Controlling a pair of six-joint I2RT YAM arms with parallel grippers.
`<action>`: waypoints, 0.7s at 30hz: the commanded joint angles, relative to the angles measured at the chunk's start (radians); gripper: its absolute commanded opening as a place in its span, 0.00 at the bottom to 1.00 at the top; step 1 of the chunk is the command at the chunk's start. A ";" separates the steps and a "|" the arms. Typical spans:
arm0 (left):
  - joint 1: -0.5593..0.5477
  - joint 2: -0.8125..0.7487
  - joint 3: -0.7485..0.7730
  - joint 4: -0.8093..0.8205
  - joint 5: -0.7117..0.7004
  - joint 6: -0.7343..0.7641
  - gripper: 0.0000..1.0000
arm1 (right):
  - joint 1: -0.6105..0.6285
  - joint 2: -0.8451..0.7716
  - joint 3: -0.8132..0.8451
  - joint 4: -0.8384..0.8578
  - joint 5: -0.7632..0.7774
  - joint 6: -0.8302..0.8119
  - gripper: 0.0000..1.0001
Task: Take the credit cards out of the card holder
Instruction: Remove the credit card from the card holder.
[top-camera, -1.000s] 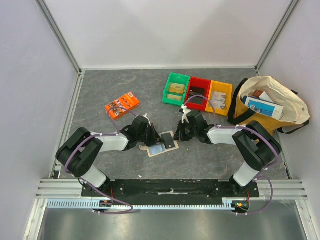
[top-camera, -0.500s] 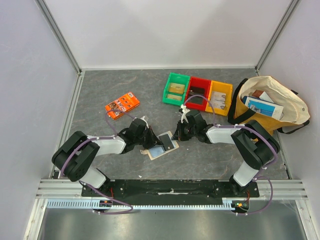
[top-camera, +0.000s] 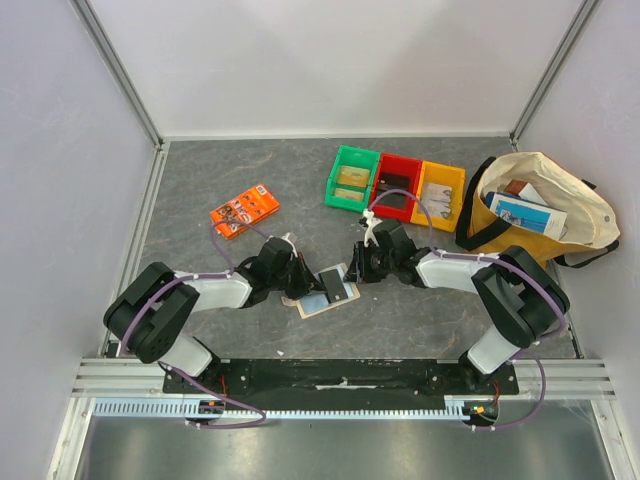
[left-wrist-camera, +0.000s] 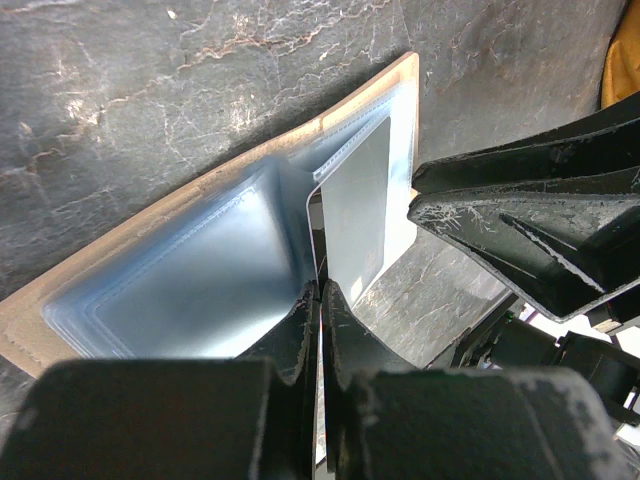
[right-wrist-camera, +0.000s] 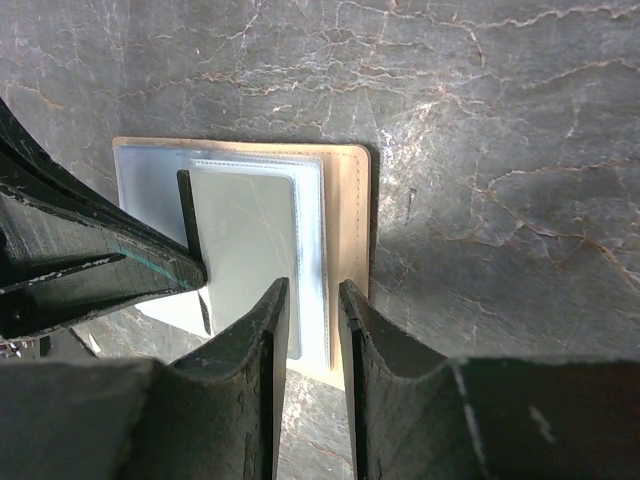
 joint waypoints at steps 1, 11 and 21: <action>-0.003 -0.018 0.003 -0.017 -0.011 0.007 0.02 | -0.001 -0.015 0.010 0.023 -0.037 0.005 0.33; -0.003 -0.008 0.015 -0.016 -0.011 0.012 0.02 | -0.001 -0.082 -0.020 0.044 0.074 0.017 0.38; -0.003 0.004 0.024 -0.007 -0.003 0.007 0.02 | -0.001 0.027 -0.040 0.225 -0.167 0.091 0.20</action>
